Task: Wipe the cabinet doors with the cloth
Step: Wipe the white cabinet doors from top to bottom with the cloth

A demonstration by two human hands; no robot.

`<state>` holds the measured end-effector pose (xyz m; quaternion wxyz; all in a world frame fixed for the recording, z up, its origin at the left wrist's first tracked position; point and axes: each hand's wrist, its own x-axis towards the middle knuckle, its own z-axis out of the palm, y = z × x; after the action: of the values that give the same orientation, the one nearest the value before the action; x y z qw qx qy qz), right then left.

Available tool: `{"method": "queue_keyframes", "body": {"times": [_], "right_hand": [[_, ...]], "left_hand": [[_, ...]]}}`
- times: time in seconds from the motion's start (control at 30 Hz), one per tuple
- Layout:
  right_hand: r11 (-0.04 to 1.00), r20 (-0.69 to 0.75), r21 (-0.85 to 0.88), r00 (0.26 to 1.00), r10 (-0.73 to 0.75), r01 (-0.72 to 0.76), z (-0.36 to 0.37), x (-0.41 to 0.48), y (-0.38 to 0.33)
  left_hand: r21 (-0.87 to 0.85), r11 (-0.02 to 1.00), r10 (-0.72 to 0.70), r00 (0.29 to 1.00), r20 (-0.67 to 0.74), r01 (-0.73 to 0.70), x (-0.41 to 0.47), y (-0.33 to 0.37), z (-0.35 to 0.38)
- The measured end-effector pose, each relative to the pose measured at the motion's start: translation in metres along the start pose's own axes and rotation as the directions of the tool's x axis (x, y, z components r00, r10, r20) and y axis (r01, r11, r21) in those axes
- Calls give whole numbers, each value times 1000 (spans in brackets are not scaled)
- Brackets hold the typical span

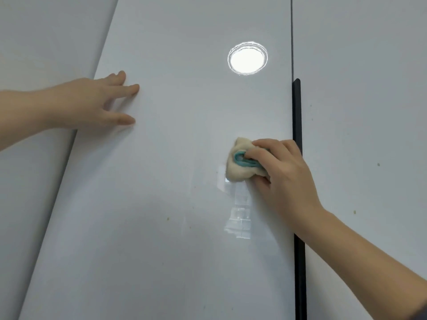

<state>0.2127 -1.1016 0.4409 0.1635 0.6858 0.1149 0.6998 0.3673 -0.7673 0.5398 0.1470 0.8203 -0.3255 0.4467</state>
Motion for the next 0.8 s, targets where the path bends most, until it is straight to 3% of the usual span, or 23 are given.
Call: {"method": "queue_keyframes", "body": {"times": [0.07, 0.17, 0.33, 0.47, 0.5, 0.63, 0.77, 0.8], "right_hand": [[993, 38, 50, 994, -106, 104, 1, -21, -4], [939, 147, 32, 928, -343, 342, -13, -28, 3], [997, 63, 34, 995, -73, 71, -10, 4, 14], [925, 207, 91, 902, -380, 369, -16, -28, 5], [919, 211, 67, 894, -394, 389, -16, -20, 9], [993, 56, 72, 994, -95, 91, 0, 9, 3], [912, 158, 140, 900, -406, 386, 10, -7, -20], [917, 166, 124, 904, -395, 378, 11, 1, -19]], "left_hand": [[-4, 1000, 18, 999, 33, -18, 1, -2, 1], [-14, 1000, 27, 999, 47, -26, 2, -3, -2], [-3, 999, 51, 999, -14, -51, 7, -10, 3], [-5, 997, 71, 996, -47, -71, 7, -12, 3], [-3, 998, 70, 996, -54, -71, 7, -11, 3], [4, 997, 80, 994, -76, -80, 7, -11, 4], [13, 997, 77, 996, -54, -76, 3, -6, 1], [27, 997, 77, 996, -43, -76, 2, -4, 1]]}}
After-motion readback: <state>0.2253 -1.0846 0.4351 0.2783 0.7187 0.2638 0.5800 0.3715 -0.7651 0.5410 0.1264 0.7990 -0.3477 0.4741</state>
